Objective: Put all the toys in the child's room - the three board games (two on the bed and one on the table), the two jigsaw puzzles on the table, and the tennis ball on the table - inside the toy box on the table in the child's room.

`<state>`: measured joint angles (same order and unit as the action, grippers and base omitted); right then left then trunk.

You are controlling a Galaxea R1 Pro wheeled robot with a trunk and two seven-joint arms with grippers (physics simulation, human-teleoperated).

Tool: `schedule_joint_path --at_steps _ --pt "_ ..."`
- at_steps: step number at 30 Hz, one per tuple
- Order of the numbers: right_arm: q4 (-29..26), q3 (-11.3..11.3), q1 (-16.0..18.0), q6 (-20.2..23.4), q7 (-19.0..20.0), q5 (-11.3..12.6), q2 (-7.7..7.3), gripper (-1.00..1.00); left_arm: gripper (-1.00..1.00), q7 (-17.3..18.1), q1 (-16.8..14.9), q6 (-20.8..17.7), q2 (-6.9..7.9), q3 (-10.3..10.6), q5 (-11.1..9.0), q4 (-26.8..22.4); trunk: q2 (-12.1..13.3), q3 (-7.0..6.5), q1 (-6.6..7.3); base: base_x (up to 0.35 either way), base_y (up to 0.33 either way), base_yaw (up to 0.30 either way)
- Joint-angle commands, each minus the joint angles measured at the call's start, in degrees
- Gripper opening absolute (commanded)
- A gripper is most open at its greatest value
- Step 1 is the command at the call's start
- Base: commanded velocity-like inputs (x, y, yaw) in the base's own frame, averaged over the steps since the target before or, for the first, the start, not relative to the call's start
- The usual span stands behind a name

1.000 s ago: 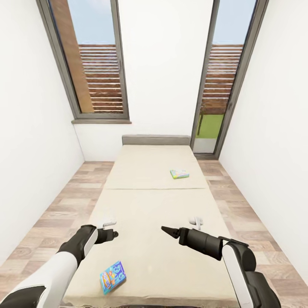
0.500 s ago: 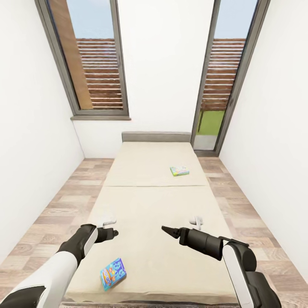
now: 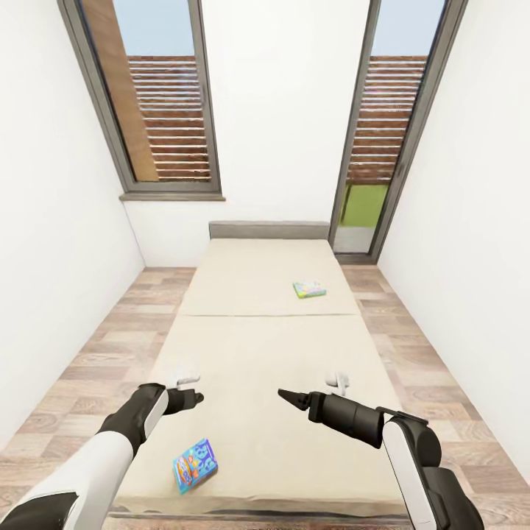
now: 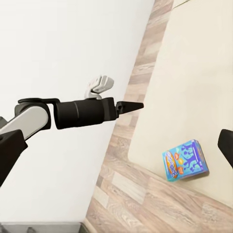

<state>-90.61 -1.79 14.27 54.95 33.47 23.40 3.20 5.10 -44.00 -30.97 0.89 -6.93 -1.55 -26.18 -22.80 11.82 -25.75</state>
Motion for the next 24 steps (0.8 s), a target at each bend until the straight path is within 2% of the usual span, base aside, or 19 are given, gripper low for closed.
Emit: schedule_joint_path --at_steps 1,19,24 --pt "-0.02 -0.14 0.06 0.33 0.37 -0.20 0.06 1.00 1.00 0.19 -0.03 -0.37 -0.04 -0.27 -0.16 -0.14 -0.12 0.21 -0.03 0.000 0.000 0.000" --pt "-0.03 -0.14 0.06 0.32 0.49 -0.20 0.07 1.00 1.00 0.43 -0.03 -0.15 -0.04 -0.54 -0.27 -0.98 -0.12 1.90 -0.03 0.000 0.000 0.000" --pt "-0.02 -0.17 0.06 0.32 0.53 -0.20 0.06 1.00 1.00 -0.01 -0.09 0.22 -1.18 -0.50 -0.15 -2.60 -0.12 2.37 -0.03 0.000 0.000 0.000"
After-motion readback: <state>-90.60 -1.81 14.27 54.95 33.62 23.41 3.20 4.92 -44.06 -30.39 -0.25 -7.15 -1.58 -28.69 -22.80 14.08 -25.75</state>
